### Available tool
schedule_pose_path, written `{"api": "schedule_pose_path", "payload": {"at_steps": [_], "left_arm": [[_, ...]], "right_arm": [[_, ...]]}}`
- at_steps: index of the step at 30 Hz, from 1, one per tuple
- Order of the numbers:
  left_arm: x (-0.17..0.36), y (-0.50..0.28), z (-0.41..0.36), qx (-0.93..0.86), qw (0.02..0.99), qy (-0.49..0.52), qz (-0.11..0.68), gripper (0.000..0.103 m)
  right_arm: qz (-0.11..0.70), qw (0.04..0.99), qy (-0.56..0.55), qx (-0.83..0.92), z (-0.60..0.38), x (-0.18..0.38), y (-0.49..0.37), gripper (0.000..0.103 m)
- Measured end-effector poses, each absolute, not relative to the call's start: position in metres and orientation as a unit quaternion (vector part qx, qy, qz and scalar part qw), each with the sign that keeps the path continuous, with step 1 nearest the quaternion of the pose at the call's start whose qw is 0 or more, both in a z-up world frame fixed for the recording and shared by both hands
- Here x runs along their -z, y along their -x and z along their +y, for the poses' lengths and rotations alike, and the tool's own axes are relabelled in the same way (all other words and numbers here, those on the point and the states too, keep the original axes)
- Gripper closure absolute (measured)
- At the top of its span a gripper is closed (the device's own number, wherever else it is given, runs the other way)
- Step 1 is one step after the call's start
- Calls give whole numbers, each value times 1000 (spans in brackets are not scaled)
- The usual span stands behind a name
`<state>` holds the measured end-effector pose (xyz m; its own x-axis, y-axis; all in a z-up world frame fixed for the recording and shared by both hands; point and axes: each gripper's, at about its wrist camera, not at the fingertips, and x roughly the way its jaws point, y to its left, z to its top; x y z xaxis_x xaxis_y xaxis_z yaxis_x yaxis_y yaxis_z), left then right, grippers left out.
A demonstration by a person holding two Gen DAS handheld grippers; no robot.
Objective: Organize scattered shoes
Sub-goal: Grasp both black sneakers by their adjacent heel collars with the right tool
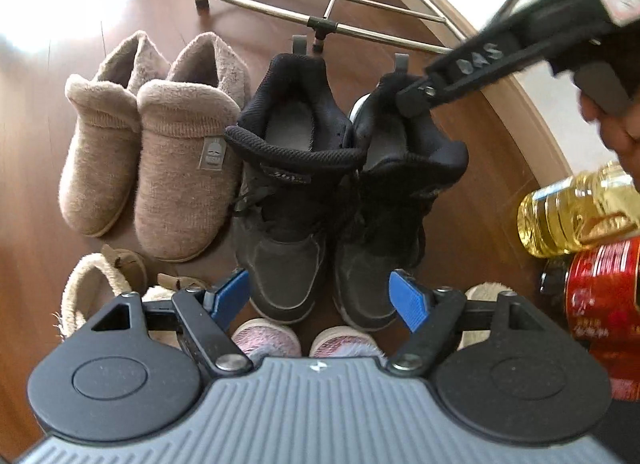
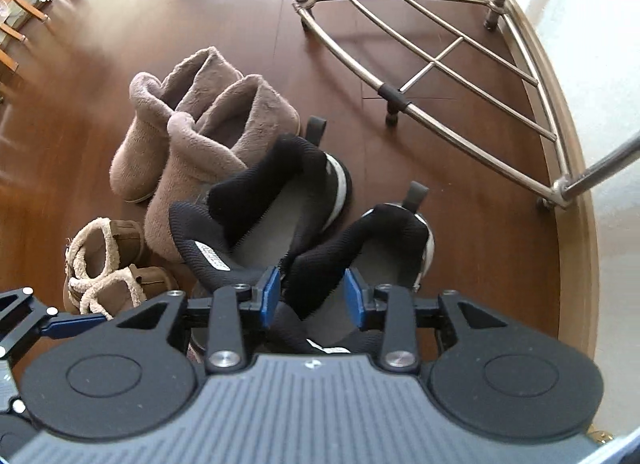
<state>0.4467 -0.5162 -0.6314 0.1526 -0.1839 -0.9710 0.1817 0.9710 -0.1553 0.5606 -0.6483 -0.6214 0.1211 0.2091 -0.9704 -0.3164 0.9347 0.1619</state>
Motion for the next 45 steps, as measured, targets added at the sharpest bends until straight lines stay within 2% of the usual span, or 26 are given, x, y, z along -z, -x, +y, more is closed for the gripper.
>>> {"api": "schedule_pose_path", "payload": {"at_steps": [24, 45], "left_arm": [[645, -461, -521, 107, 762, -7, 639, 25], [676, -496, -502, 224, 762, -146, 590, 25]], "right_arm": [[642, 747, 38, -169, -666, 617, -557, 67], [661, 736, -29, -145, -670, 645, -569, 57]]}}
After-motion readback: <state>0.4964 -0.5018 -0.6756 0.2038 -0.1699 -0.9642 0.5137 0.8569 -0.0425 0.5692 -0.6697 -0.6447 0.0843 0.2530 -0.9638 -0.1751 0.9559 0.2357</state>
